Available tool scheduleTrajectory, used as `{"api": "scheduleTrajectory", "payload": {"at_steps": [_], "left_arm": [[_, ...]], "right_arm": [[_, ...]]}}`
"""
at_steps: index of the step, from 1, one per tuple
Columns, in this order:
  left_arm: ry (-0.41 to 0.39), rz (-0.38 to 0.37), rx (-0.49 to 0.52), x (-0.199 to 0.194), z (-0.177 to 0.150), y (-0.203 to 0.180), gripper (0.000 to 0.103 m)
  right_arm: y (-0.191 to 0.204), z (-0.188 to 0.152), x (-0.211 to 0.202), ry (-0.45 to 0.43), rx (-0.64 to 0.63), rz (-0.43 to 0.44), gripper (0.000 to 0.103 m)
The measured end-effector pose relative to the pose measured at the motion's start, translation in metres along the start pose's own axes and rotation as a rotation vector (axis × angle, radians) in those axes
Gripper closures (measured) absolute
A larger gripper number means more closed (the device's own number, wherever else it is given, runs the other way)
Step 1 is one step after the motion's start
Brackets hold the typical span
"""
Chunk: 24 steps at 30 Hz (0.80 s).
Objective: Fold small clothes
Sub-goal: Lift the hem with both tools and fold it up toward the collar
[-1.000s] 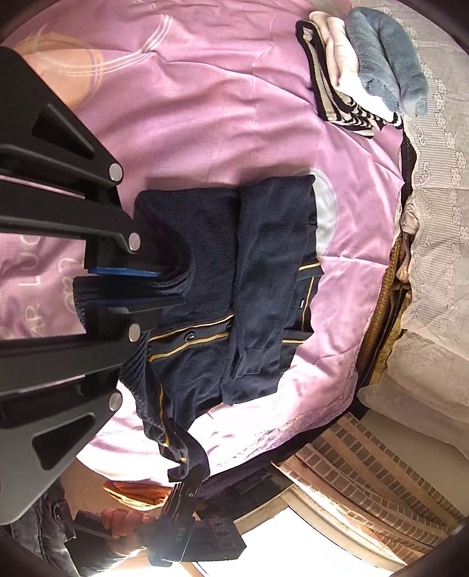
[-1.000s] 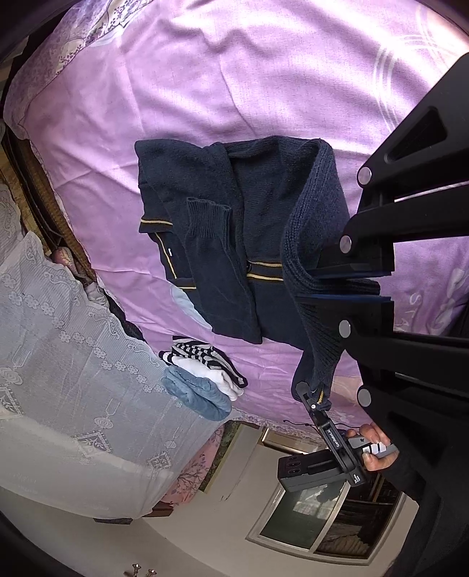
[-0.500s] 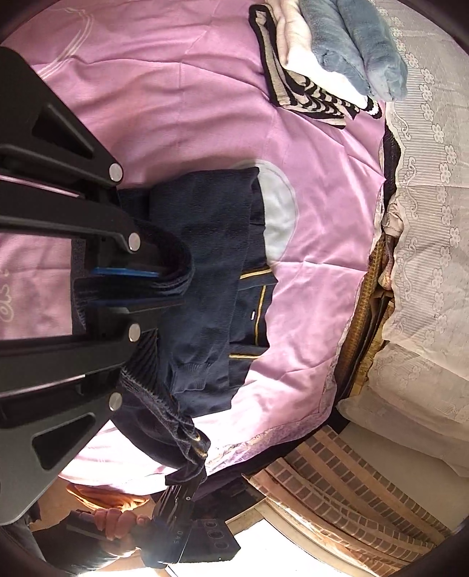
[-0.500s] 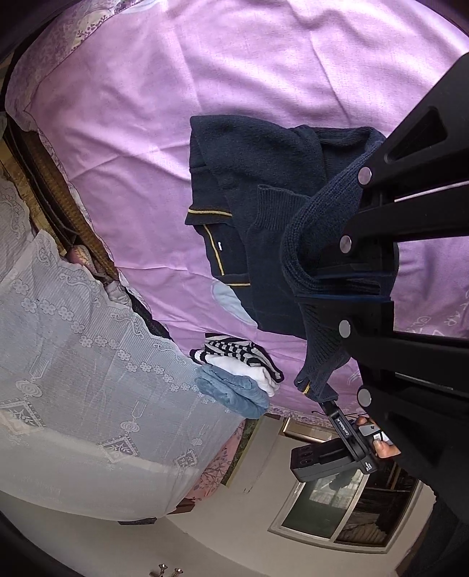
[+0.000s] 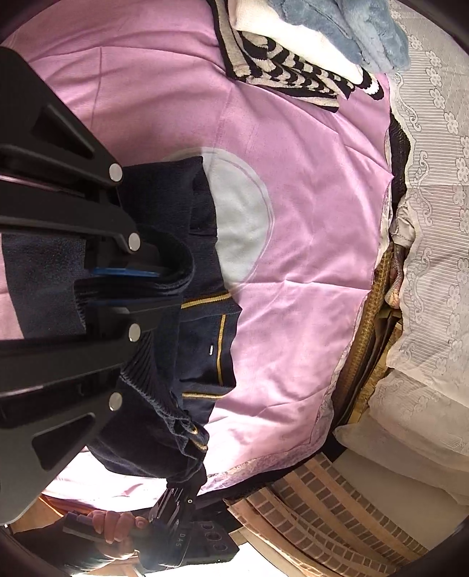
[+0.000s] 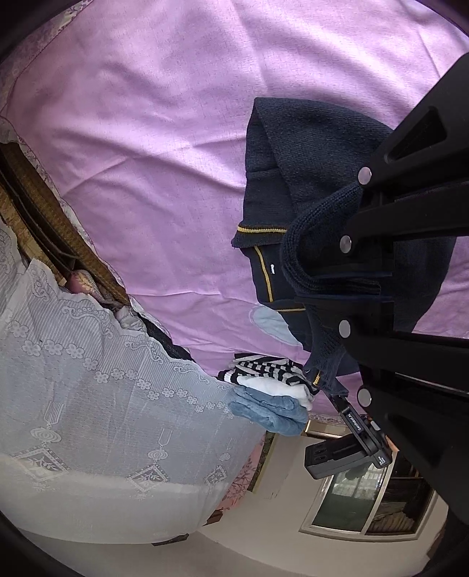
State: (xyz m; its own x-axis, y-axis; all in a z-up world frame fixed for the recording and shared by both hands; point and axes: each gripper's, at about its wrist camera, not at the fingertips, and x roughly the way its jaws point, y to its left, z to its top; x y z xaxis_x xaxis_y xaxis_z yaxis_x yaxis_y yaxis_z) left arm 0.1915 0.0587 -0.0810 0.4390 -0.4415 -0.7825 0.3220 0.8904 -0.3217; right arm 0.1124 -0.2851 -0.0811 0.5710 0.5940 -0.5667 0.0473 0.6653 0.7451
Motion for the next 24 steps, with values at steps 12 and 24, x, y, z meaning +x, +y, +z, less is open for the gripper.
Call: {"api": "scheduleTrajectory", "payload": {"at_steps": [12,24], "left_arm": [[0.102,-0.029,-0.049,0.036,0.018,0.013,0.083],[0.018,0.057,-0.091,-0.002,0.034,0.017,0.005]], "right_arm": [[-0.05,0.017,0.037,0.062,0.163,-0.06,0.08],[-0.042,0.024,0.009,-0.025,0.152,-0.053,0.065]]}}
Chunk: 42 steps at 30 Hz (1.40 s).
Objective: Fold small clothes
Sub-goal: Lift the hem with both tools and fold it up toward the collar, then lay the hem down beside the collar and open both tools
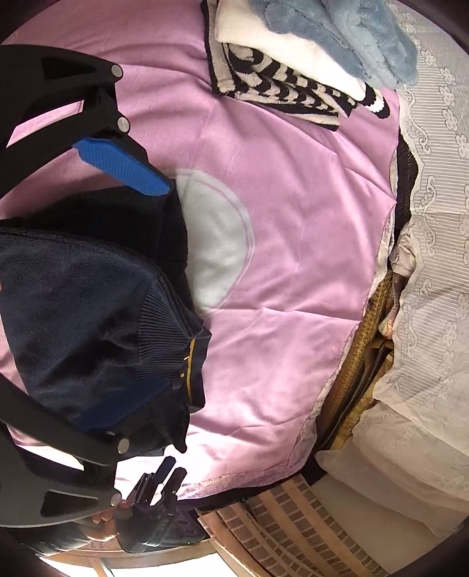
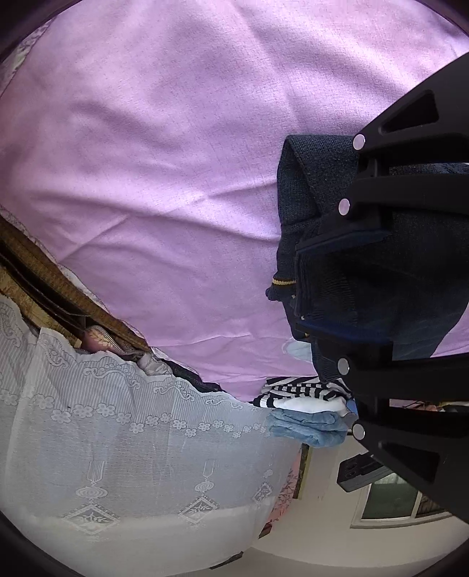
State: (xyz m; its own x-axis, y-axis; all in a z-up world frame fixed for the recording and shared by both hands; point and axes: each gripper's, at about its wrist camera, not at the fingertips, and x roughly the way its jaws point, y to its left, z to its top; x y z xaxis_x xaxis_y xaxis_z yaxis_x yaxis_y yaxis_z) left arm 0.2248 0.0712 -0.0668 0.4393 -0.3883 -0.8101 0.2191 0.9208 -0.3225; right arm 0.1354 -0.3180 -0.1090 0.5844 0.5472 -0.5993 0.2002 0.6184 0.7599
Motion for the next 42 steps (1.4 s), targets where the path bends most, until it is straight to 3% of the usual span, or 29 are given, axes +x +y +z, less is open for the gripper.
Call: {"api": "scheduleTrajectory", "payload": {"at_steps": [3,8,11,13,17,20,23,28,31,35,39,42], "left_arm": [[0.006,0.015,0.029,0.001,-0.005,-0.005,0.005],[-0.025,0.011,0.162,0.012,-0.022,-0.041,0.006],[-0.043,0.081,0.265,0.027,-0.023,-0.062,0.014],[-0.029,0.11,0.252,0.04,-0.018,-0.058,0.019],[0.016,0.166,0.132,0.064,-0.006,-0.022,0.024],[0.066,0.217,0.073,0.08,-0.006,0.007,0.024],[0.083,0.202,0.061,0.09,-0.011,0.022,0.024],[0.072,0.215,0.053,0.085,-0.01,0.02,0.024],[0.042,0.176,0.031,0.064,-0.01,0.013,0.027],[0.012,0.109,0.095,0.041,-0.015,-0.017,0.026],[0.047,0.1,0.187,0.054,-0.032,-0.049,0.026],[0.087,0.132,0.182,0.074,-0.044,-0.049,0.026]], "right_arm": [[0.016,-0.006,0.003,0.003,-0.087,-0.036,0.067],[0.046,-0.02,0.021,0.027,-0.231,-0.065,0.084],[0.054,-0.025,0.038,0.058,-0.278,-0.083,0.086],[0.054,-0.024,0.046,0.056,-0.288,-0.1,0.086],[0.039,-0.011,0.052,0.019,-0.273,-0.171,0.086],[0.02,0.001,0.055,0.012,-0.234,-0.217,0.087],[0.0,0.007,0.061,0.028,-0.19,-0.238,0.103],[0.0,0.007,0.059,0.02,-0.181,-0.246,0.103],[0.022,-0.002,0.047,-0.001,-0.273,-0.273,0.098],[0.051,-0.026,0.028,0.01,-0.368,-0.239,0.098],[0.067,-0.06,0.02,0.047,-0.431,-0.225,0.098],[0.066,-0.085,0.015,0.071,-0.459,-0.245,0.098]]}}
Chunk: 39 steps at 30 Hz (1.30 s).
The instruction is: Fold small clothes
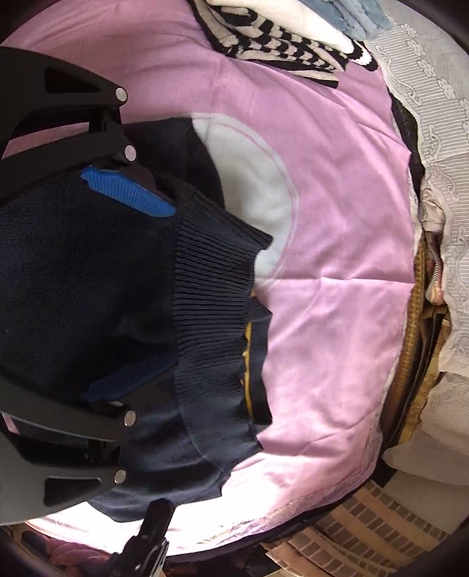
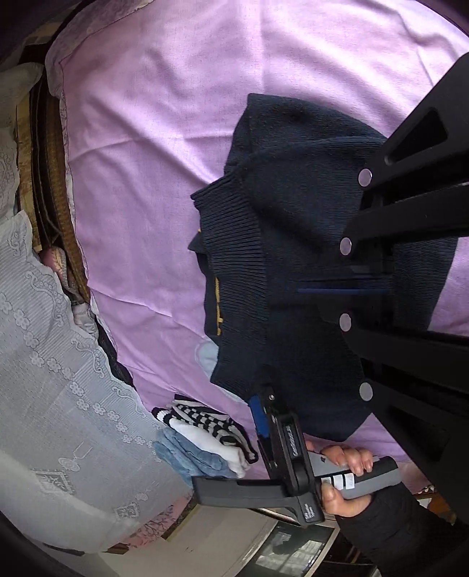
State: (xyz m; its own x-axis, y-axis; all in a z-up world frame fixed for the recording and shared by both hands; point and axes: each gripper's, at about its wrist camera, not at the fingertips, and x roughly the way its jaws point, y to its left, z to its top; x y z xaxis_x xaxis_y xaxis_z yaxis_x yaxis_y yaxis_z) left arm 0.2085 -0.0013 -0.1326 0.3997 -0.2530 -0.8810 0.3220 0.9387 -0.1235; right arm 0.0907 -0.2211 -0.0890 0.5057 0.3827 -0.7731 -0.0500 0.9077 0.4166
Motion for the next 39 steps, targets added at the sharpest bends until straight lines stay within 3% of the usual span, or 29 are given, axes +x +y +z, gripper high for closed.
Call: {"api": "scheduleTrajectory", "payload": {"at_steps": [6,10,13,17,22,25,30,34,39], "left_arm": [[-0.006,0.032,0.038,0.013,-0.006,0.002,0.022],[-0.001,0.019,0.009,0.006,-0.004,0.008,0.025],[-0.028,-0.025,0.008,-0.019,-0.01,0.005,0.025],[-0.049,-0.054,0.078,-0.048,-0.035,-0.019,0.024],[0.017,-0.051,0.082,-0.038,-0.072,-0.038,0.024],[0.006,-0.024,0.062,-0.03,-0.083,-0.036,0.022],[0.0,0.0,0.052,-0.027,-0.088,-0.028,0.021],[-0.001,0.005,0.022,-0.031,-0.093,-0.012,0.021],[-0.001,0.065,0.01,-0.04,-0.097,0.001,0.021]], "right_arm": [[-0.026,-0.046,0.009,0.078,0.05,-0.083,0.102],[-0.043,-0.055,0.003,0.072,0.127,-0.035,0.103],[-0.033,-0.052,-0.005,0.056,0.093,-0.06,0.097],[-0.003,-0.037,-0.009,0.022,0.013,-0.007,0.097],[0.029,-0.025,0.011,0.043,-0.051,0.063,0.097],[0.034,-0.028,0.027,0.091,-0.056,0.074,0.097],[0.009,-0.041,0.033,0.125,-0.004,0.09,0.103],[-0.021,-0.048,0.019,0.111,0.068,0.105,0.103],[-0.059,-0.06,-0.005,0.072,0.144,0.071,0.103]]}}
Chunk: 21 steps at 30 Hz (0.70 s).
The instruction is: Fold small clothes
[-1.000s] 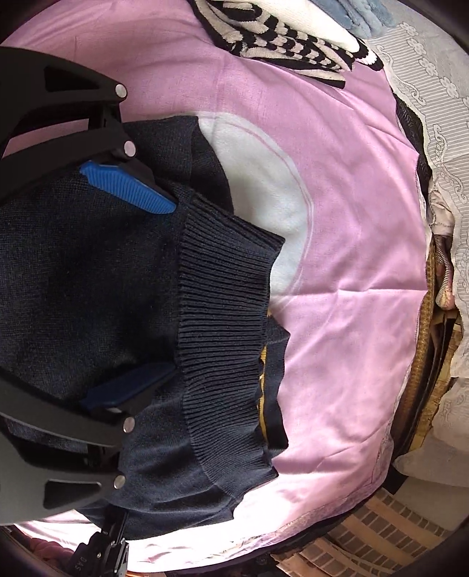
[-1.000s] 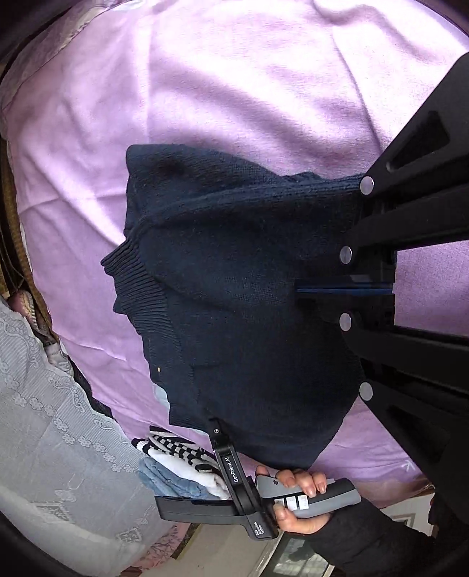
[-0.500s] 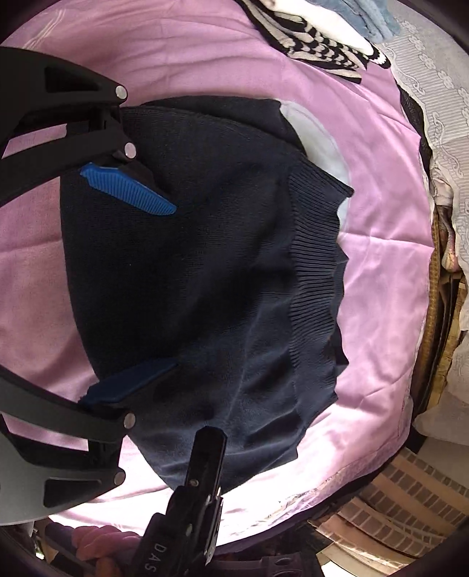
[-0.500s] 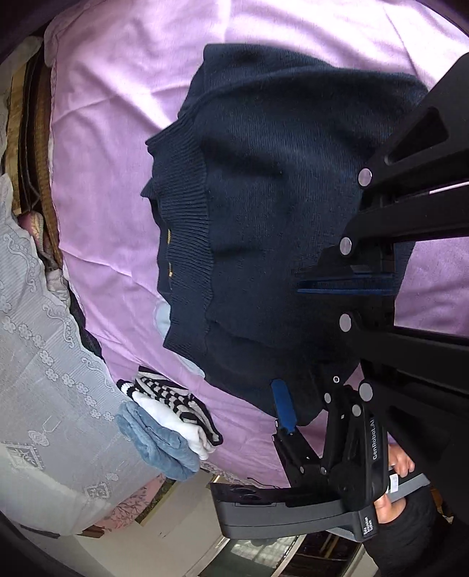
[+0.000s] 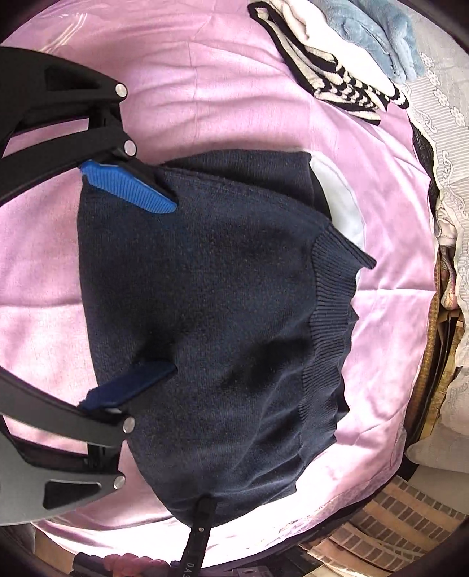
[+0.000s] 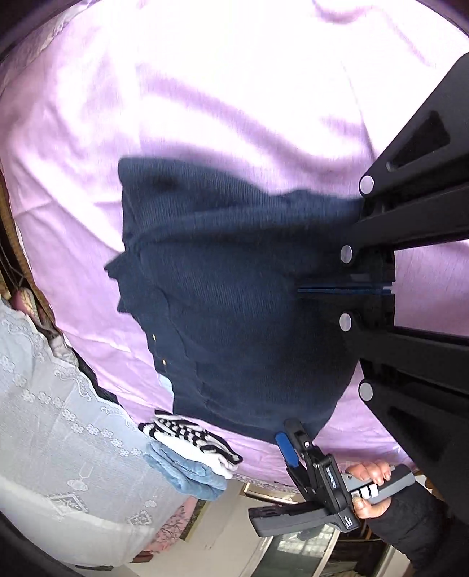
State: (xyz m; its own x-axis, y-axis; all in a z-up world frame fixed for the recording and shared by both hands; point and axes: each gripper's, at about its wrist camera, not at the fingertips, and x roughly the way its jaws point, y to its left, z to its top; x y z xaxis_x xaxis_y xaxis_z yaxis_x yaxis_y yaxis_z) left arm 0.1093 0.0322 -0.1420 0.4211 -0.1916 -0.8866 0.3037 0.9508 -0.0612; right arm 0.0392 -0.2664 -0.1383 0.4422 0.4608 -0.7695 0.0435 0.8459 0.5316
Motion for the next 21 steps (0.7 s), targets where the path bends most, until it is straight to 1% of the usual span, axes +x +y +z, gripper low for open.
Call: {"api": "scheduleTrajectory", "payload": {"at_steps": [2,3,5,6,9,10,13,16,19,21], "left_arm": [[0.004,0.029,-0.02,-0.007,-0.002,0.006,0.024],[0.003,0.033,-0.034,-0.013,-0.002,0.008,0.024],[-0.01,0.043,-0.054,-0.024,0.001,0.008,0.024],[-0.02,0.051,-0.053,-0.03,0.004,0.006,0.024],[-0.046,0.038,-0.042,-0.038,0.02,-0.003,0.023],[-0.051,0.035,-0.038,-0.037,0.027,-0.008,0.023],[-0.059,0.014,-0.029,-0.031,0.048,-0.018,0.023],[-0.045,0.005,-0.031,-0.013,0.064,-0.023,0.023],[-0.01,-0.017,-0.038,0.009,0.071,-0.018,0.023],[0.006,-0.023,-0.021,0.021,0.073,-0.013,0.023]], "right_arm": [[-0.011,-0.003,-0.009,-0.01,0.036,0.015,0.103],[-0.011,-0.002,-0.012,-0.017,0.029,0.013,0.102],[0.0,0.002,-0.021,-0.05,-0.032,-0.013,0.097],[0.005,0.007,-0.025,-0.07,-0.05,-0.009,0.093],[0.024,0.027,-0.024,-0.108,-0.071,0.056,0.083],[0.03,0.034,-0.021,-0.114,-0.074,0.071,0.082],[0.047,0.055,-0.008,-0.112,-0.076,0.113,0.082],[0.062,0.07,0.008,-0.117,-0.095,0.106,0.082],[0.066,0.079,0.025,-0.113,-0.066,0.101,0.081],[0.063,0.082,0.035,-0.114,-0.031,0.081,0.08]]}}
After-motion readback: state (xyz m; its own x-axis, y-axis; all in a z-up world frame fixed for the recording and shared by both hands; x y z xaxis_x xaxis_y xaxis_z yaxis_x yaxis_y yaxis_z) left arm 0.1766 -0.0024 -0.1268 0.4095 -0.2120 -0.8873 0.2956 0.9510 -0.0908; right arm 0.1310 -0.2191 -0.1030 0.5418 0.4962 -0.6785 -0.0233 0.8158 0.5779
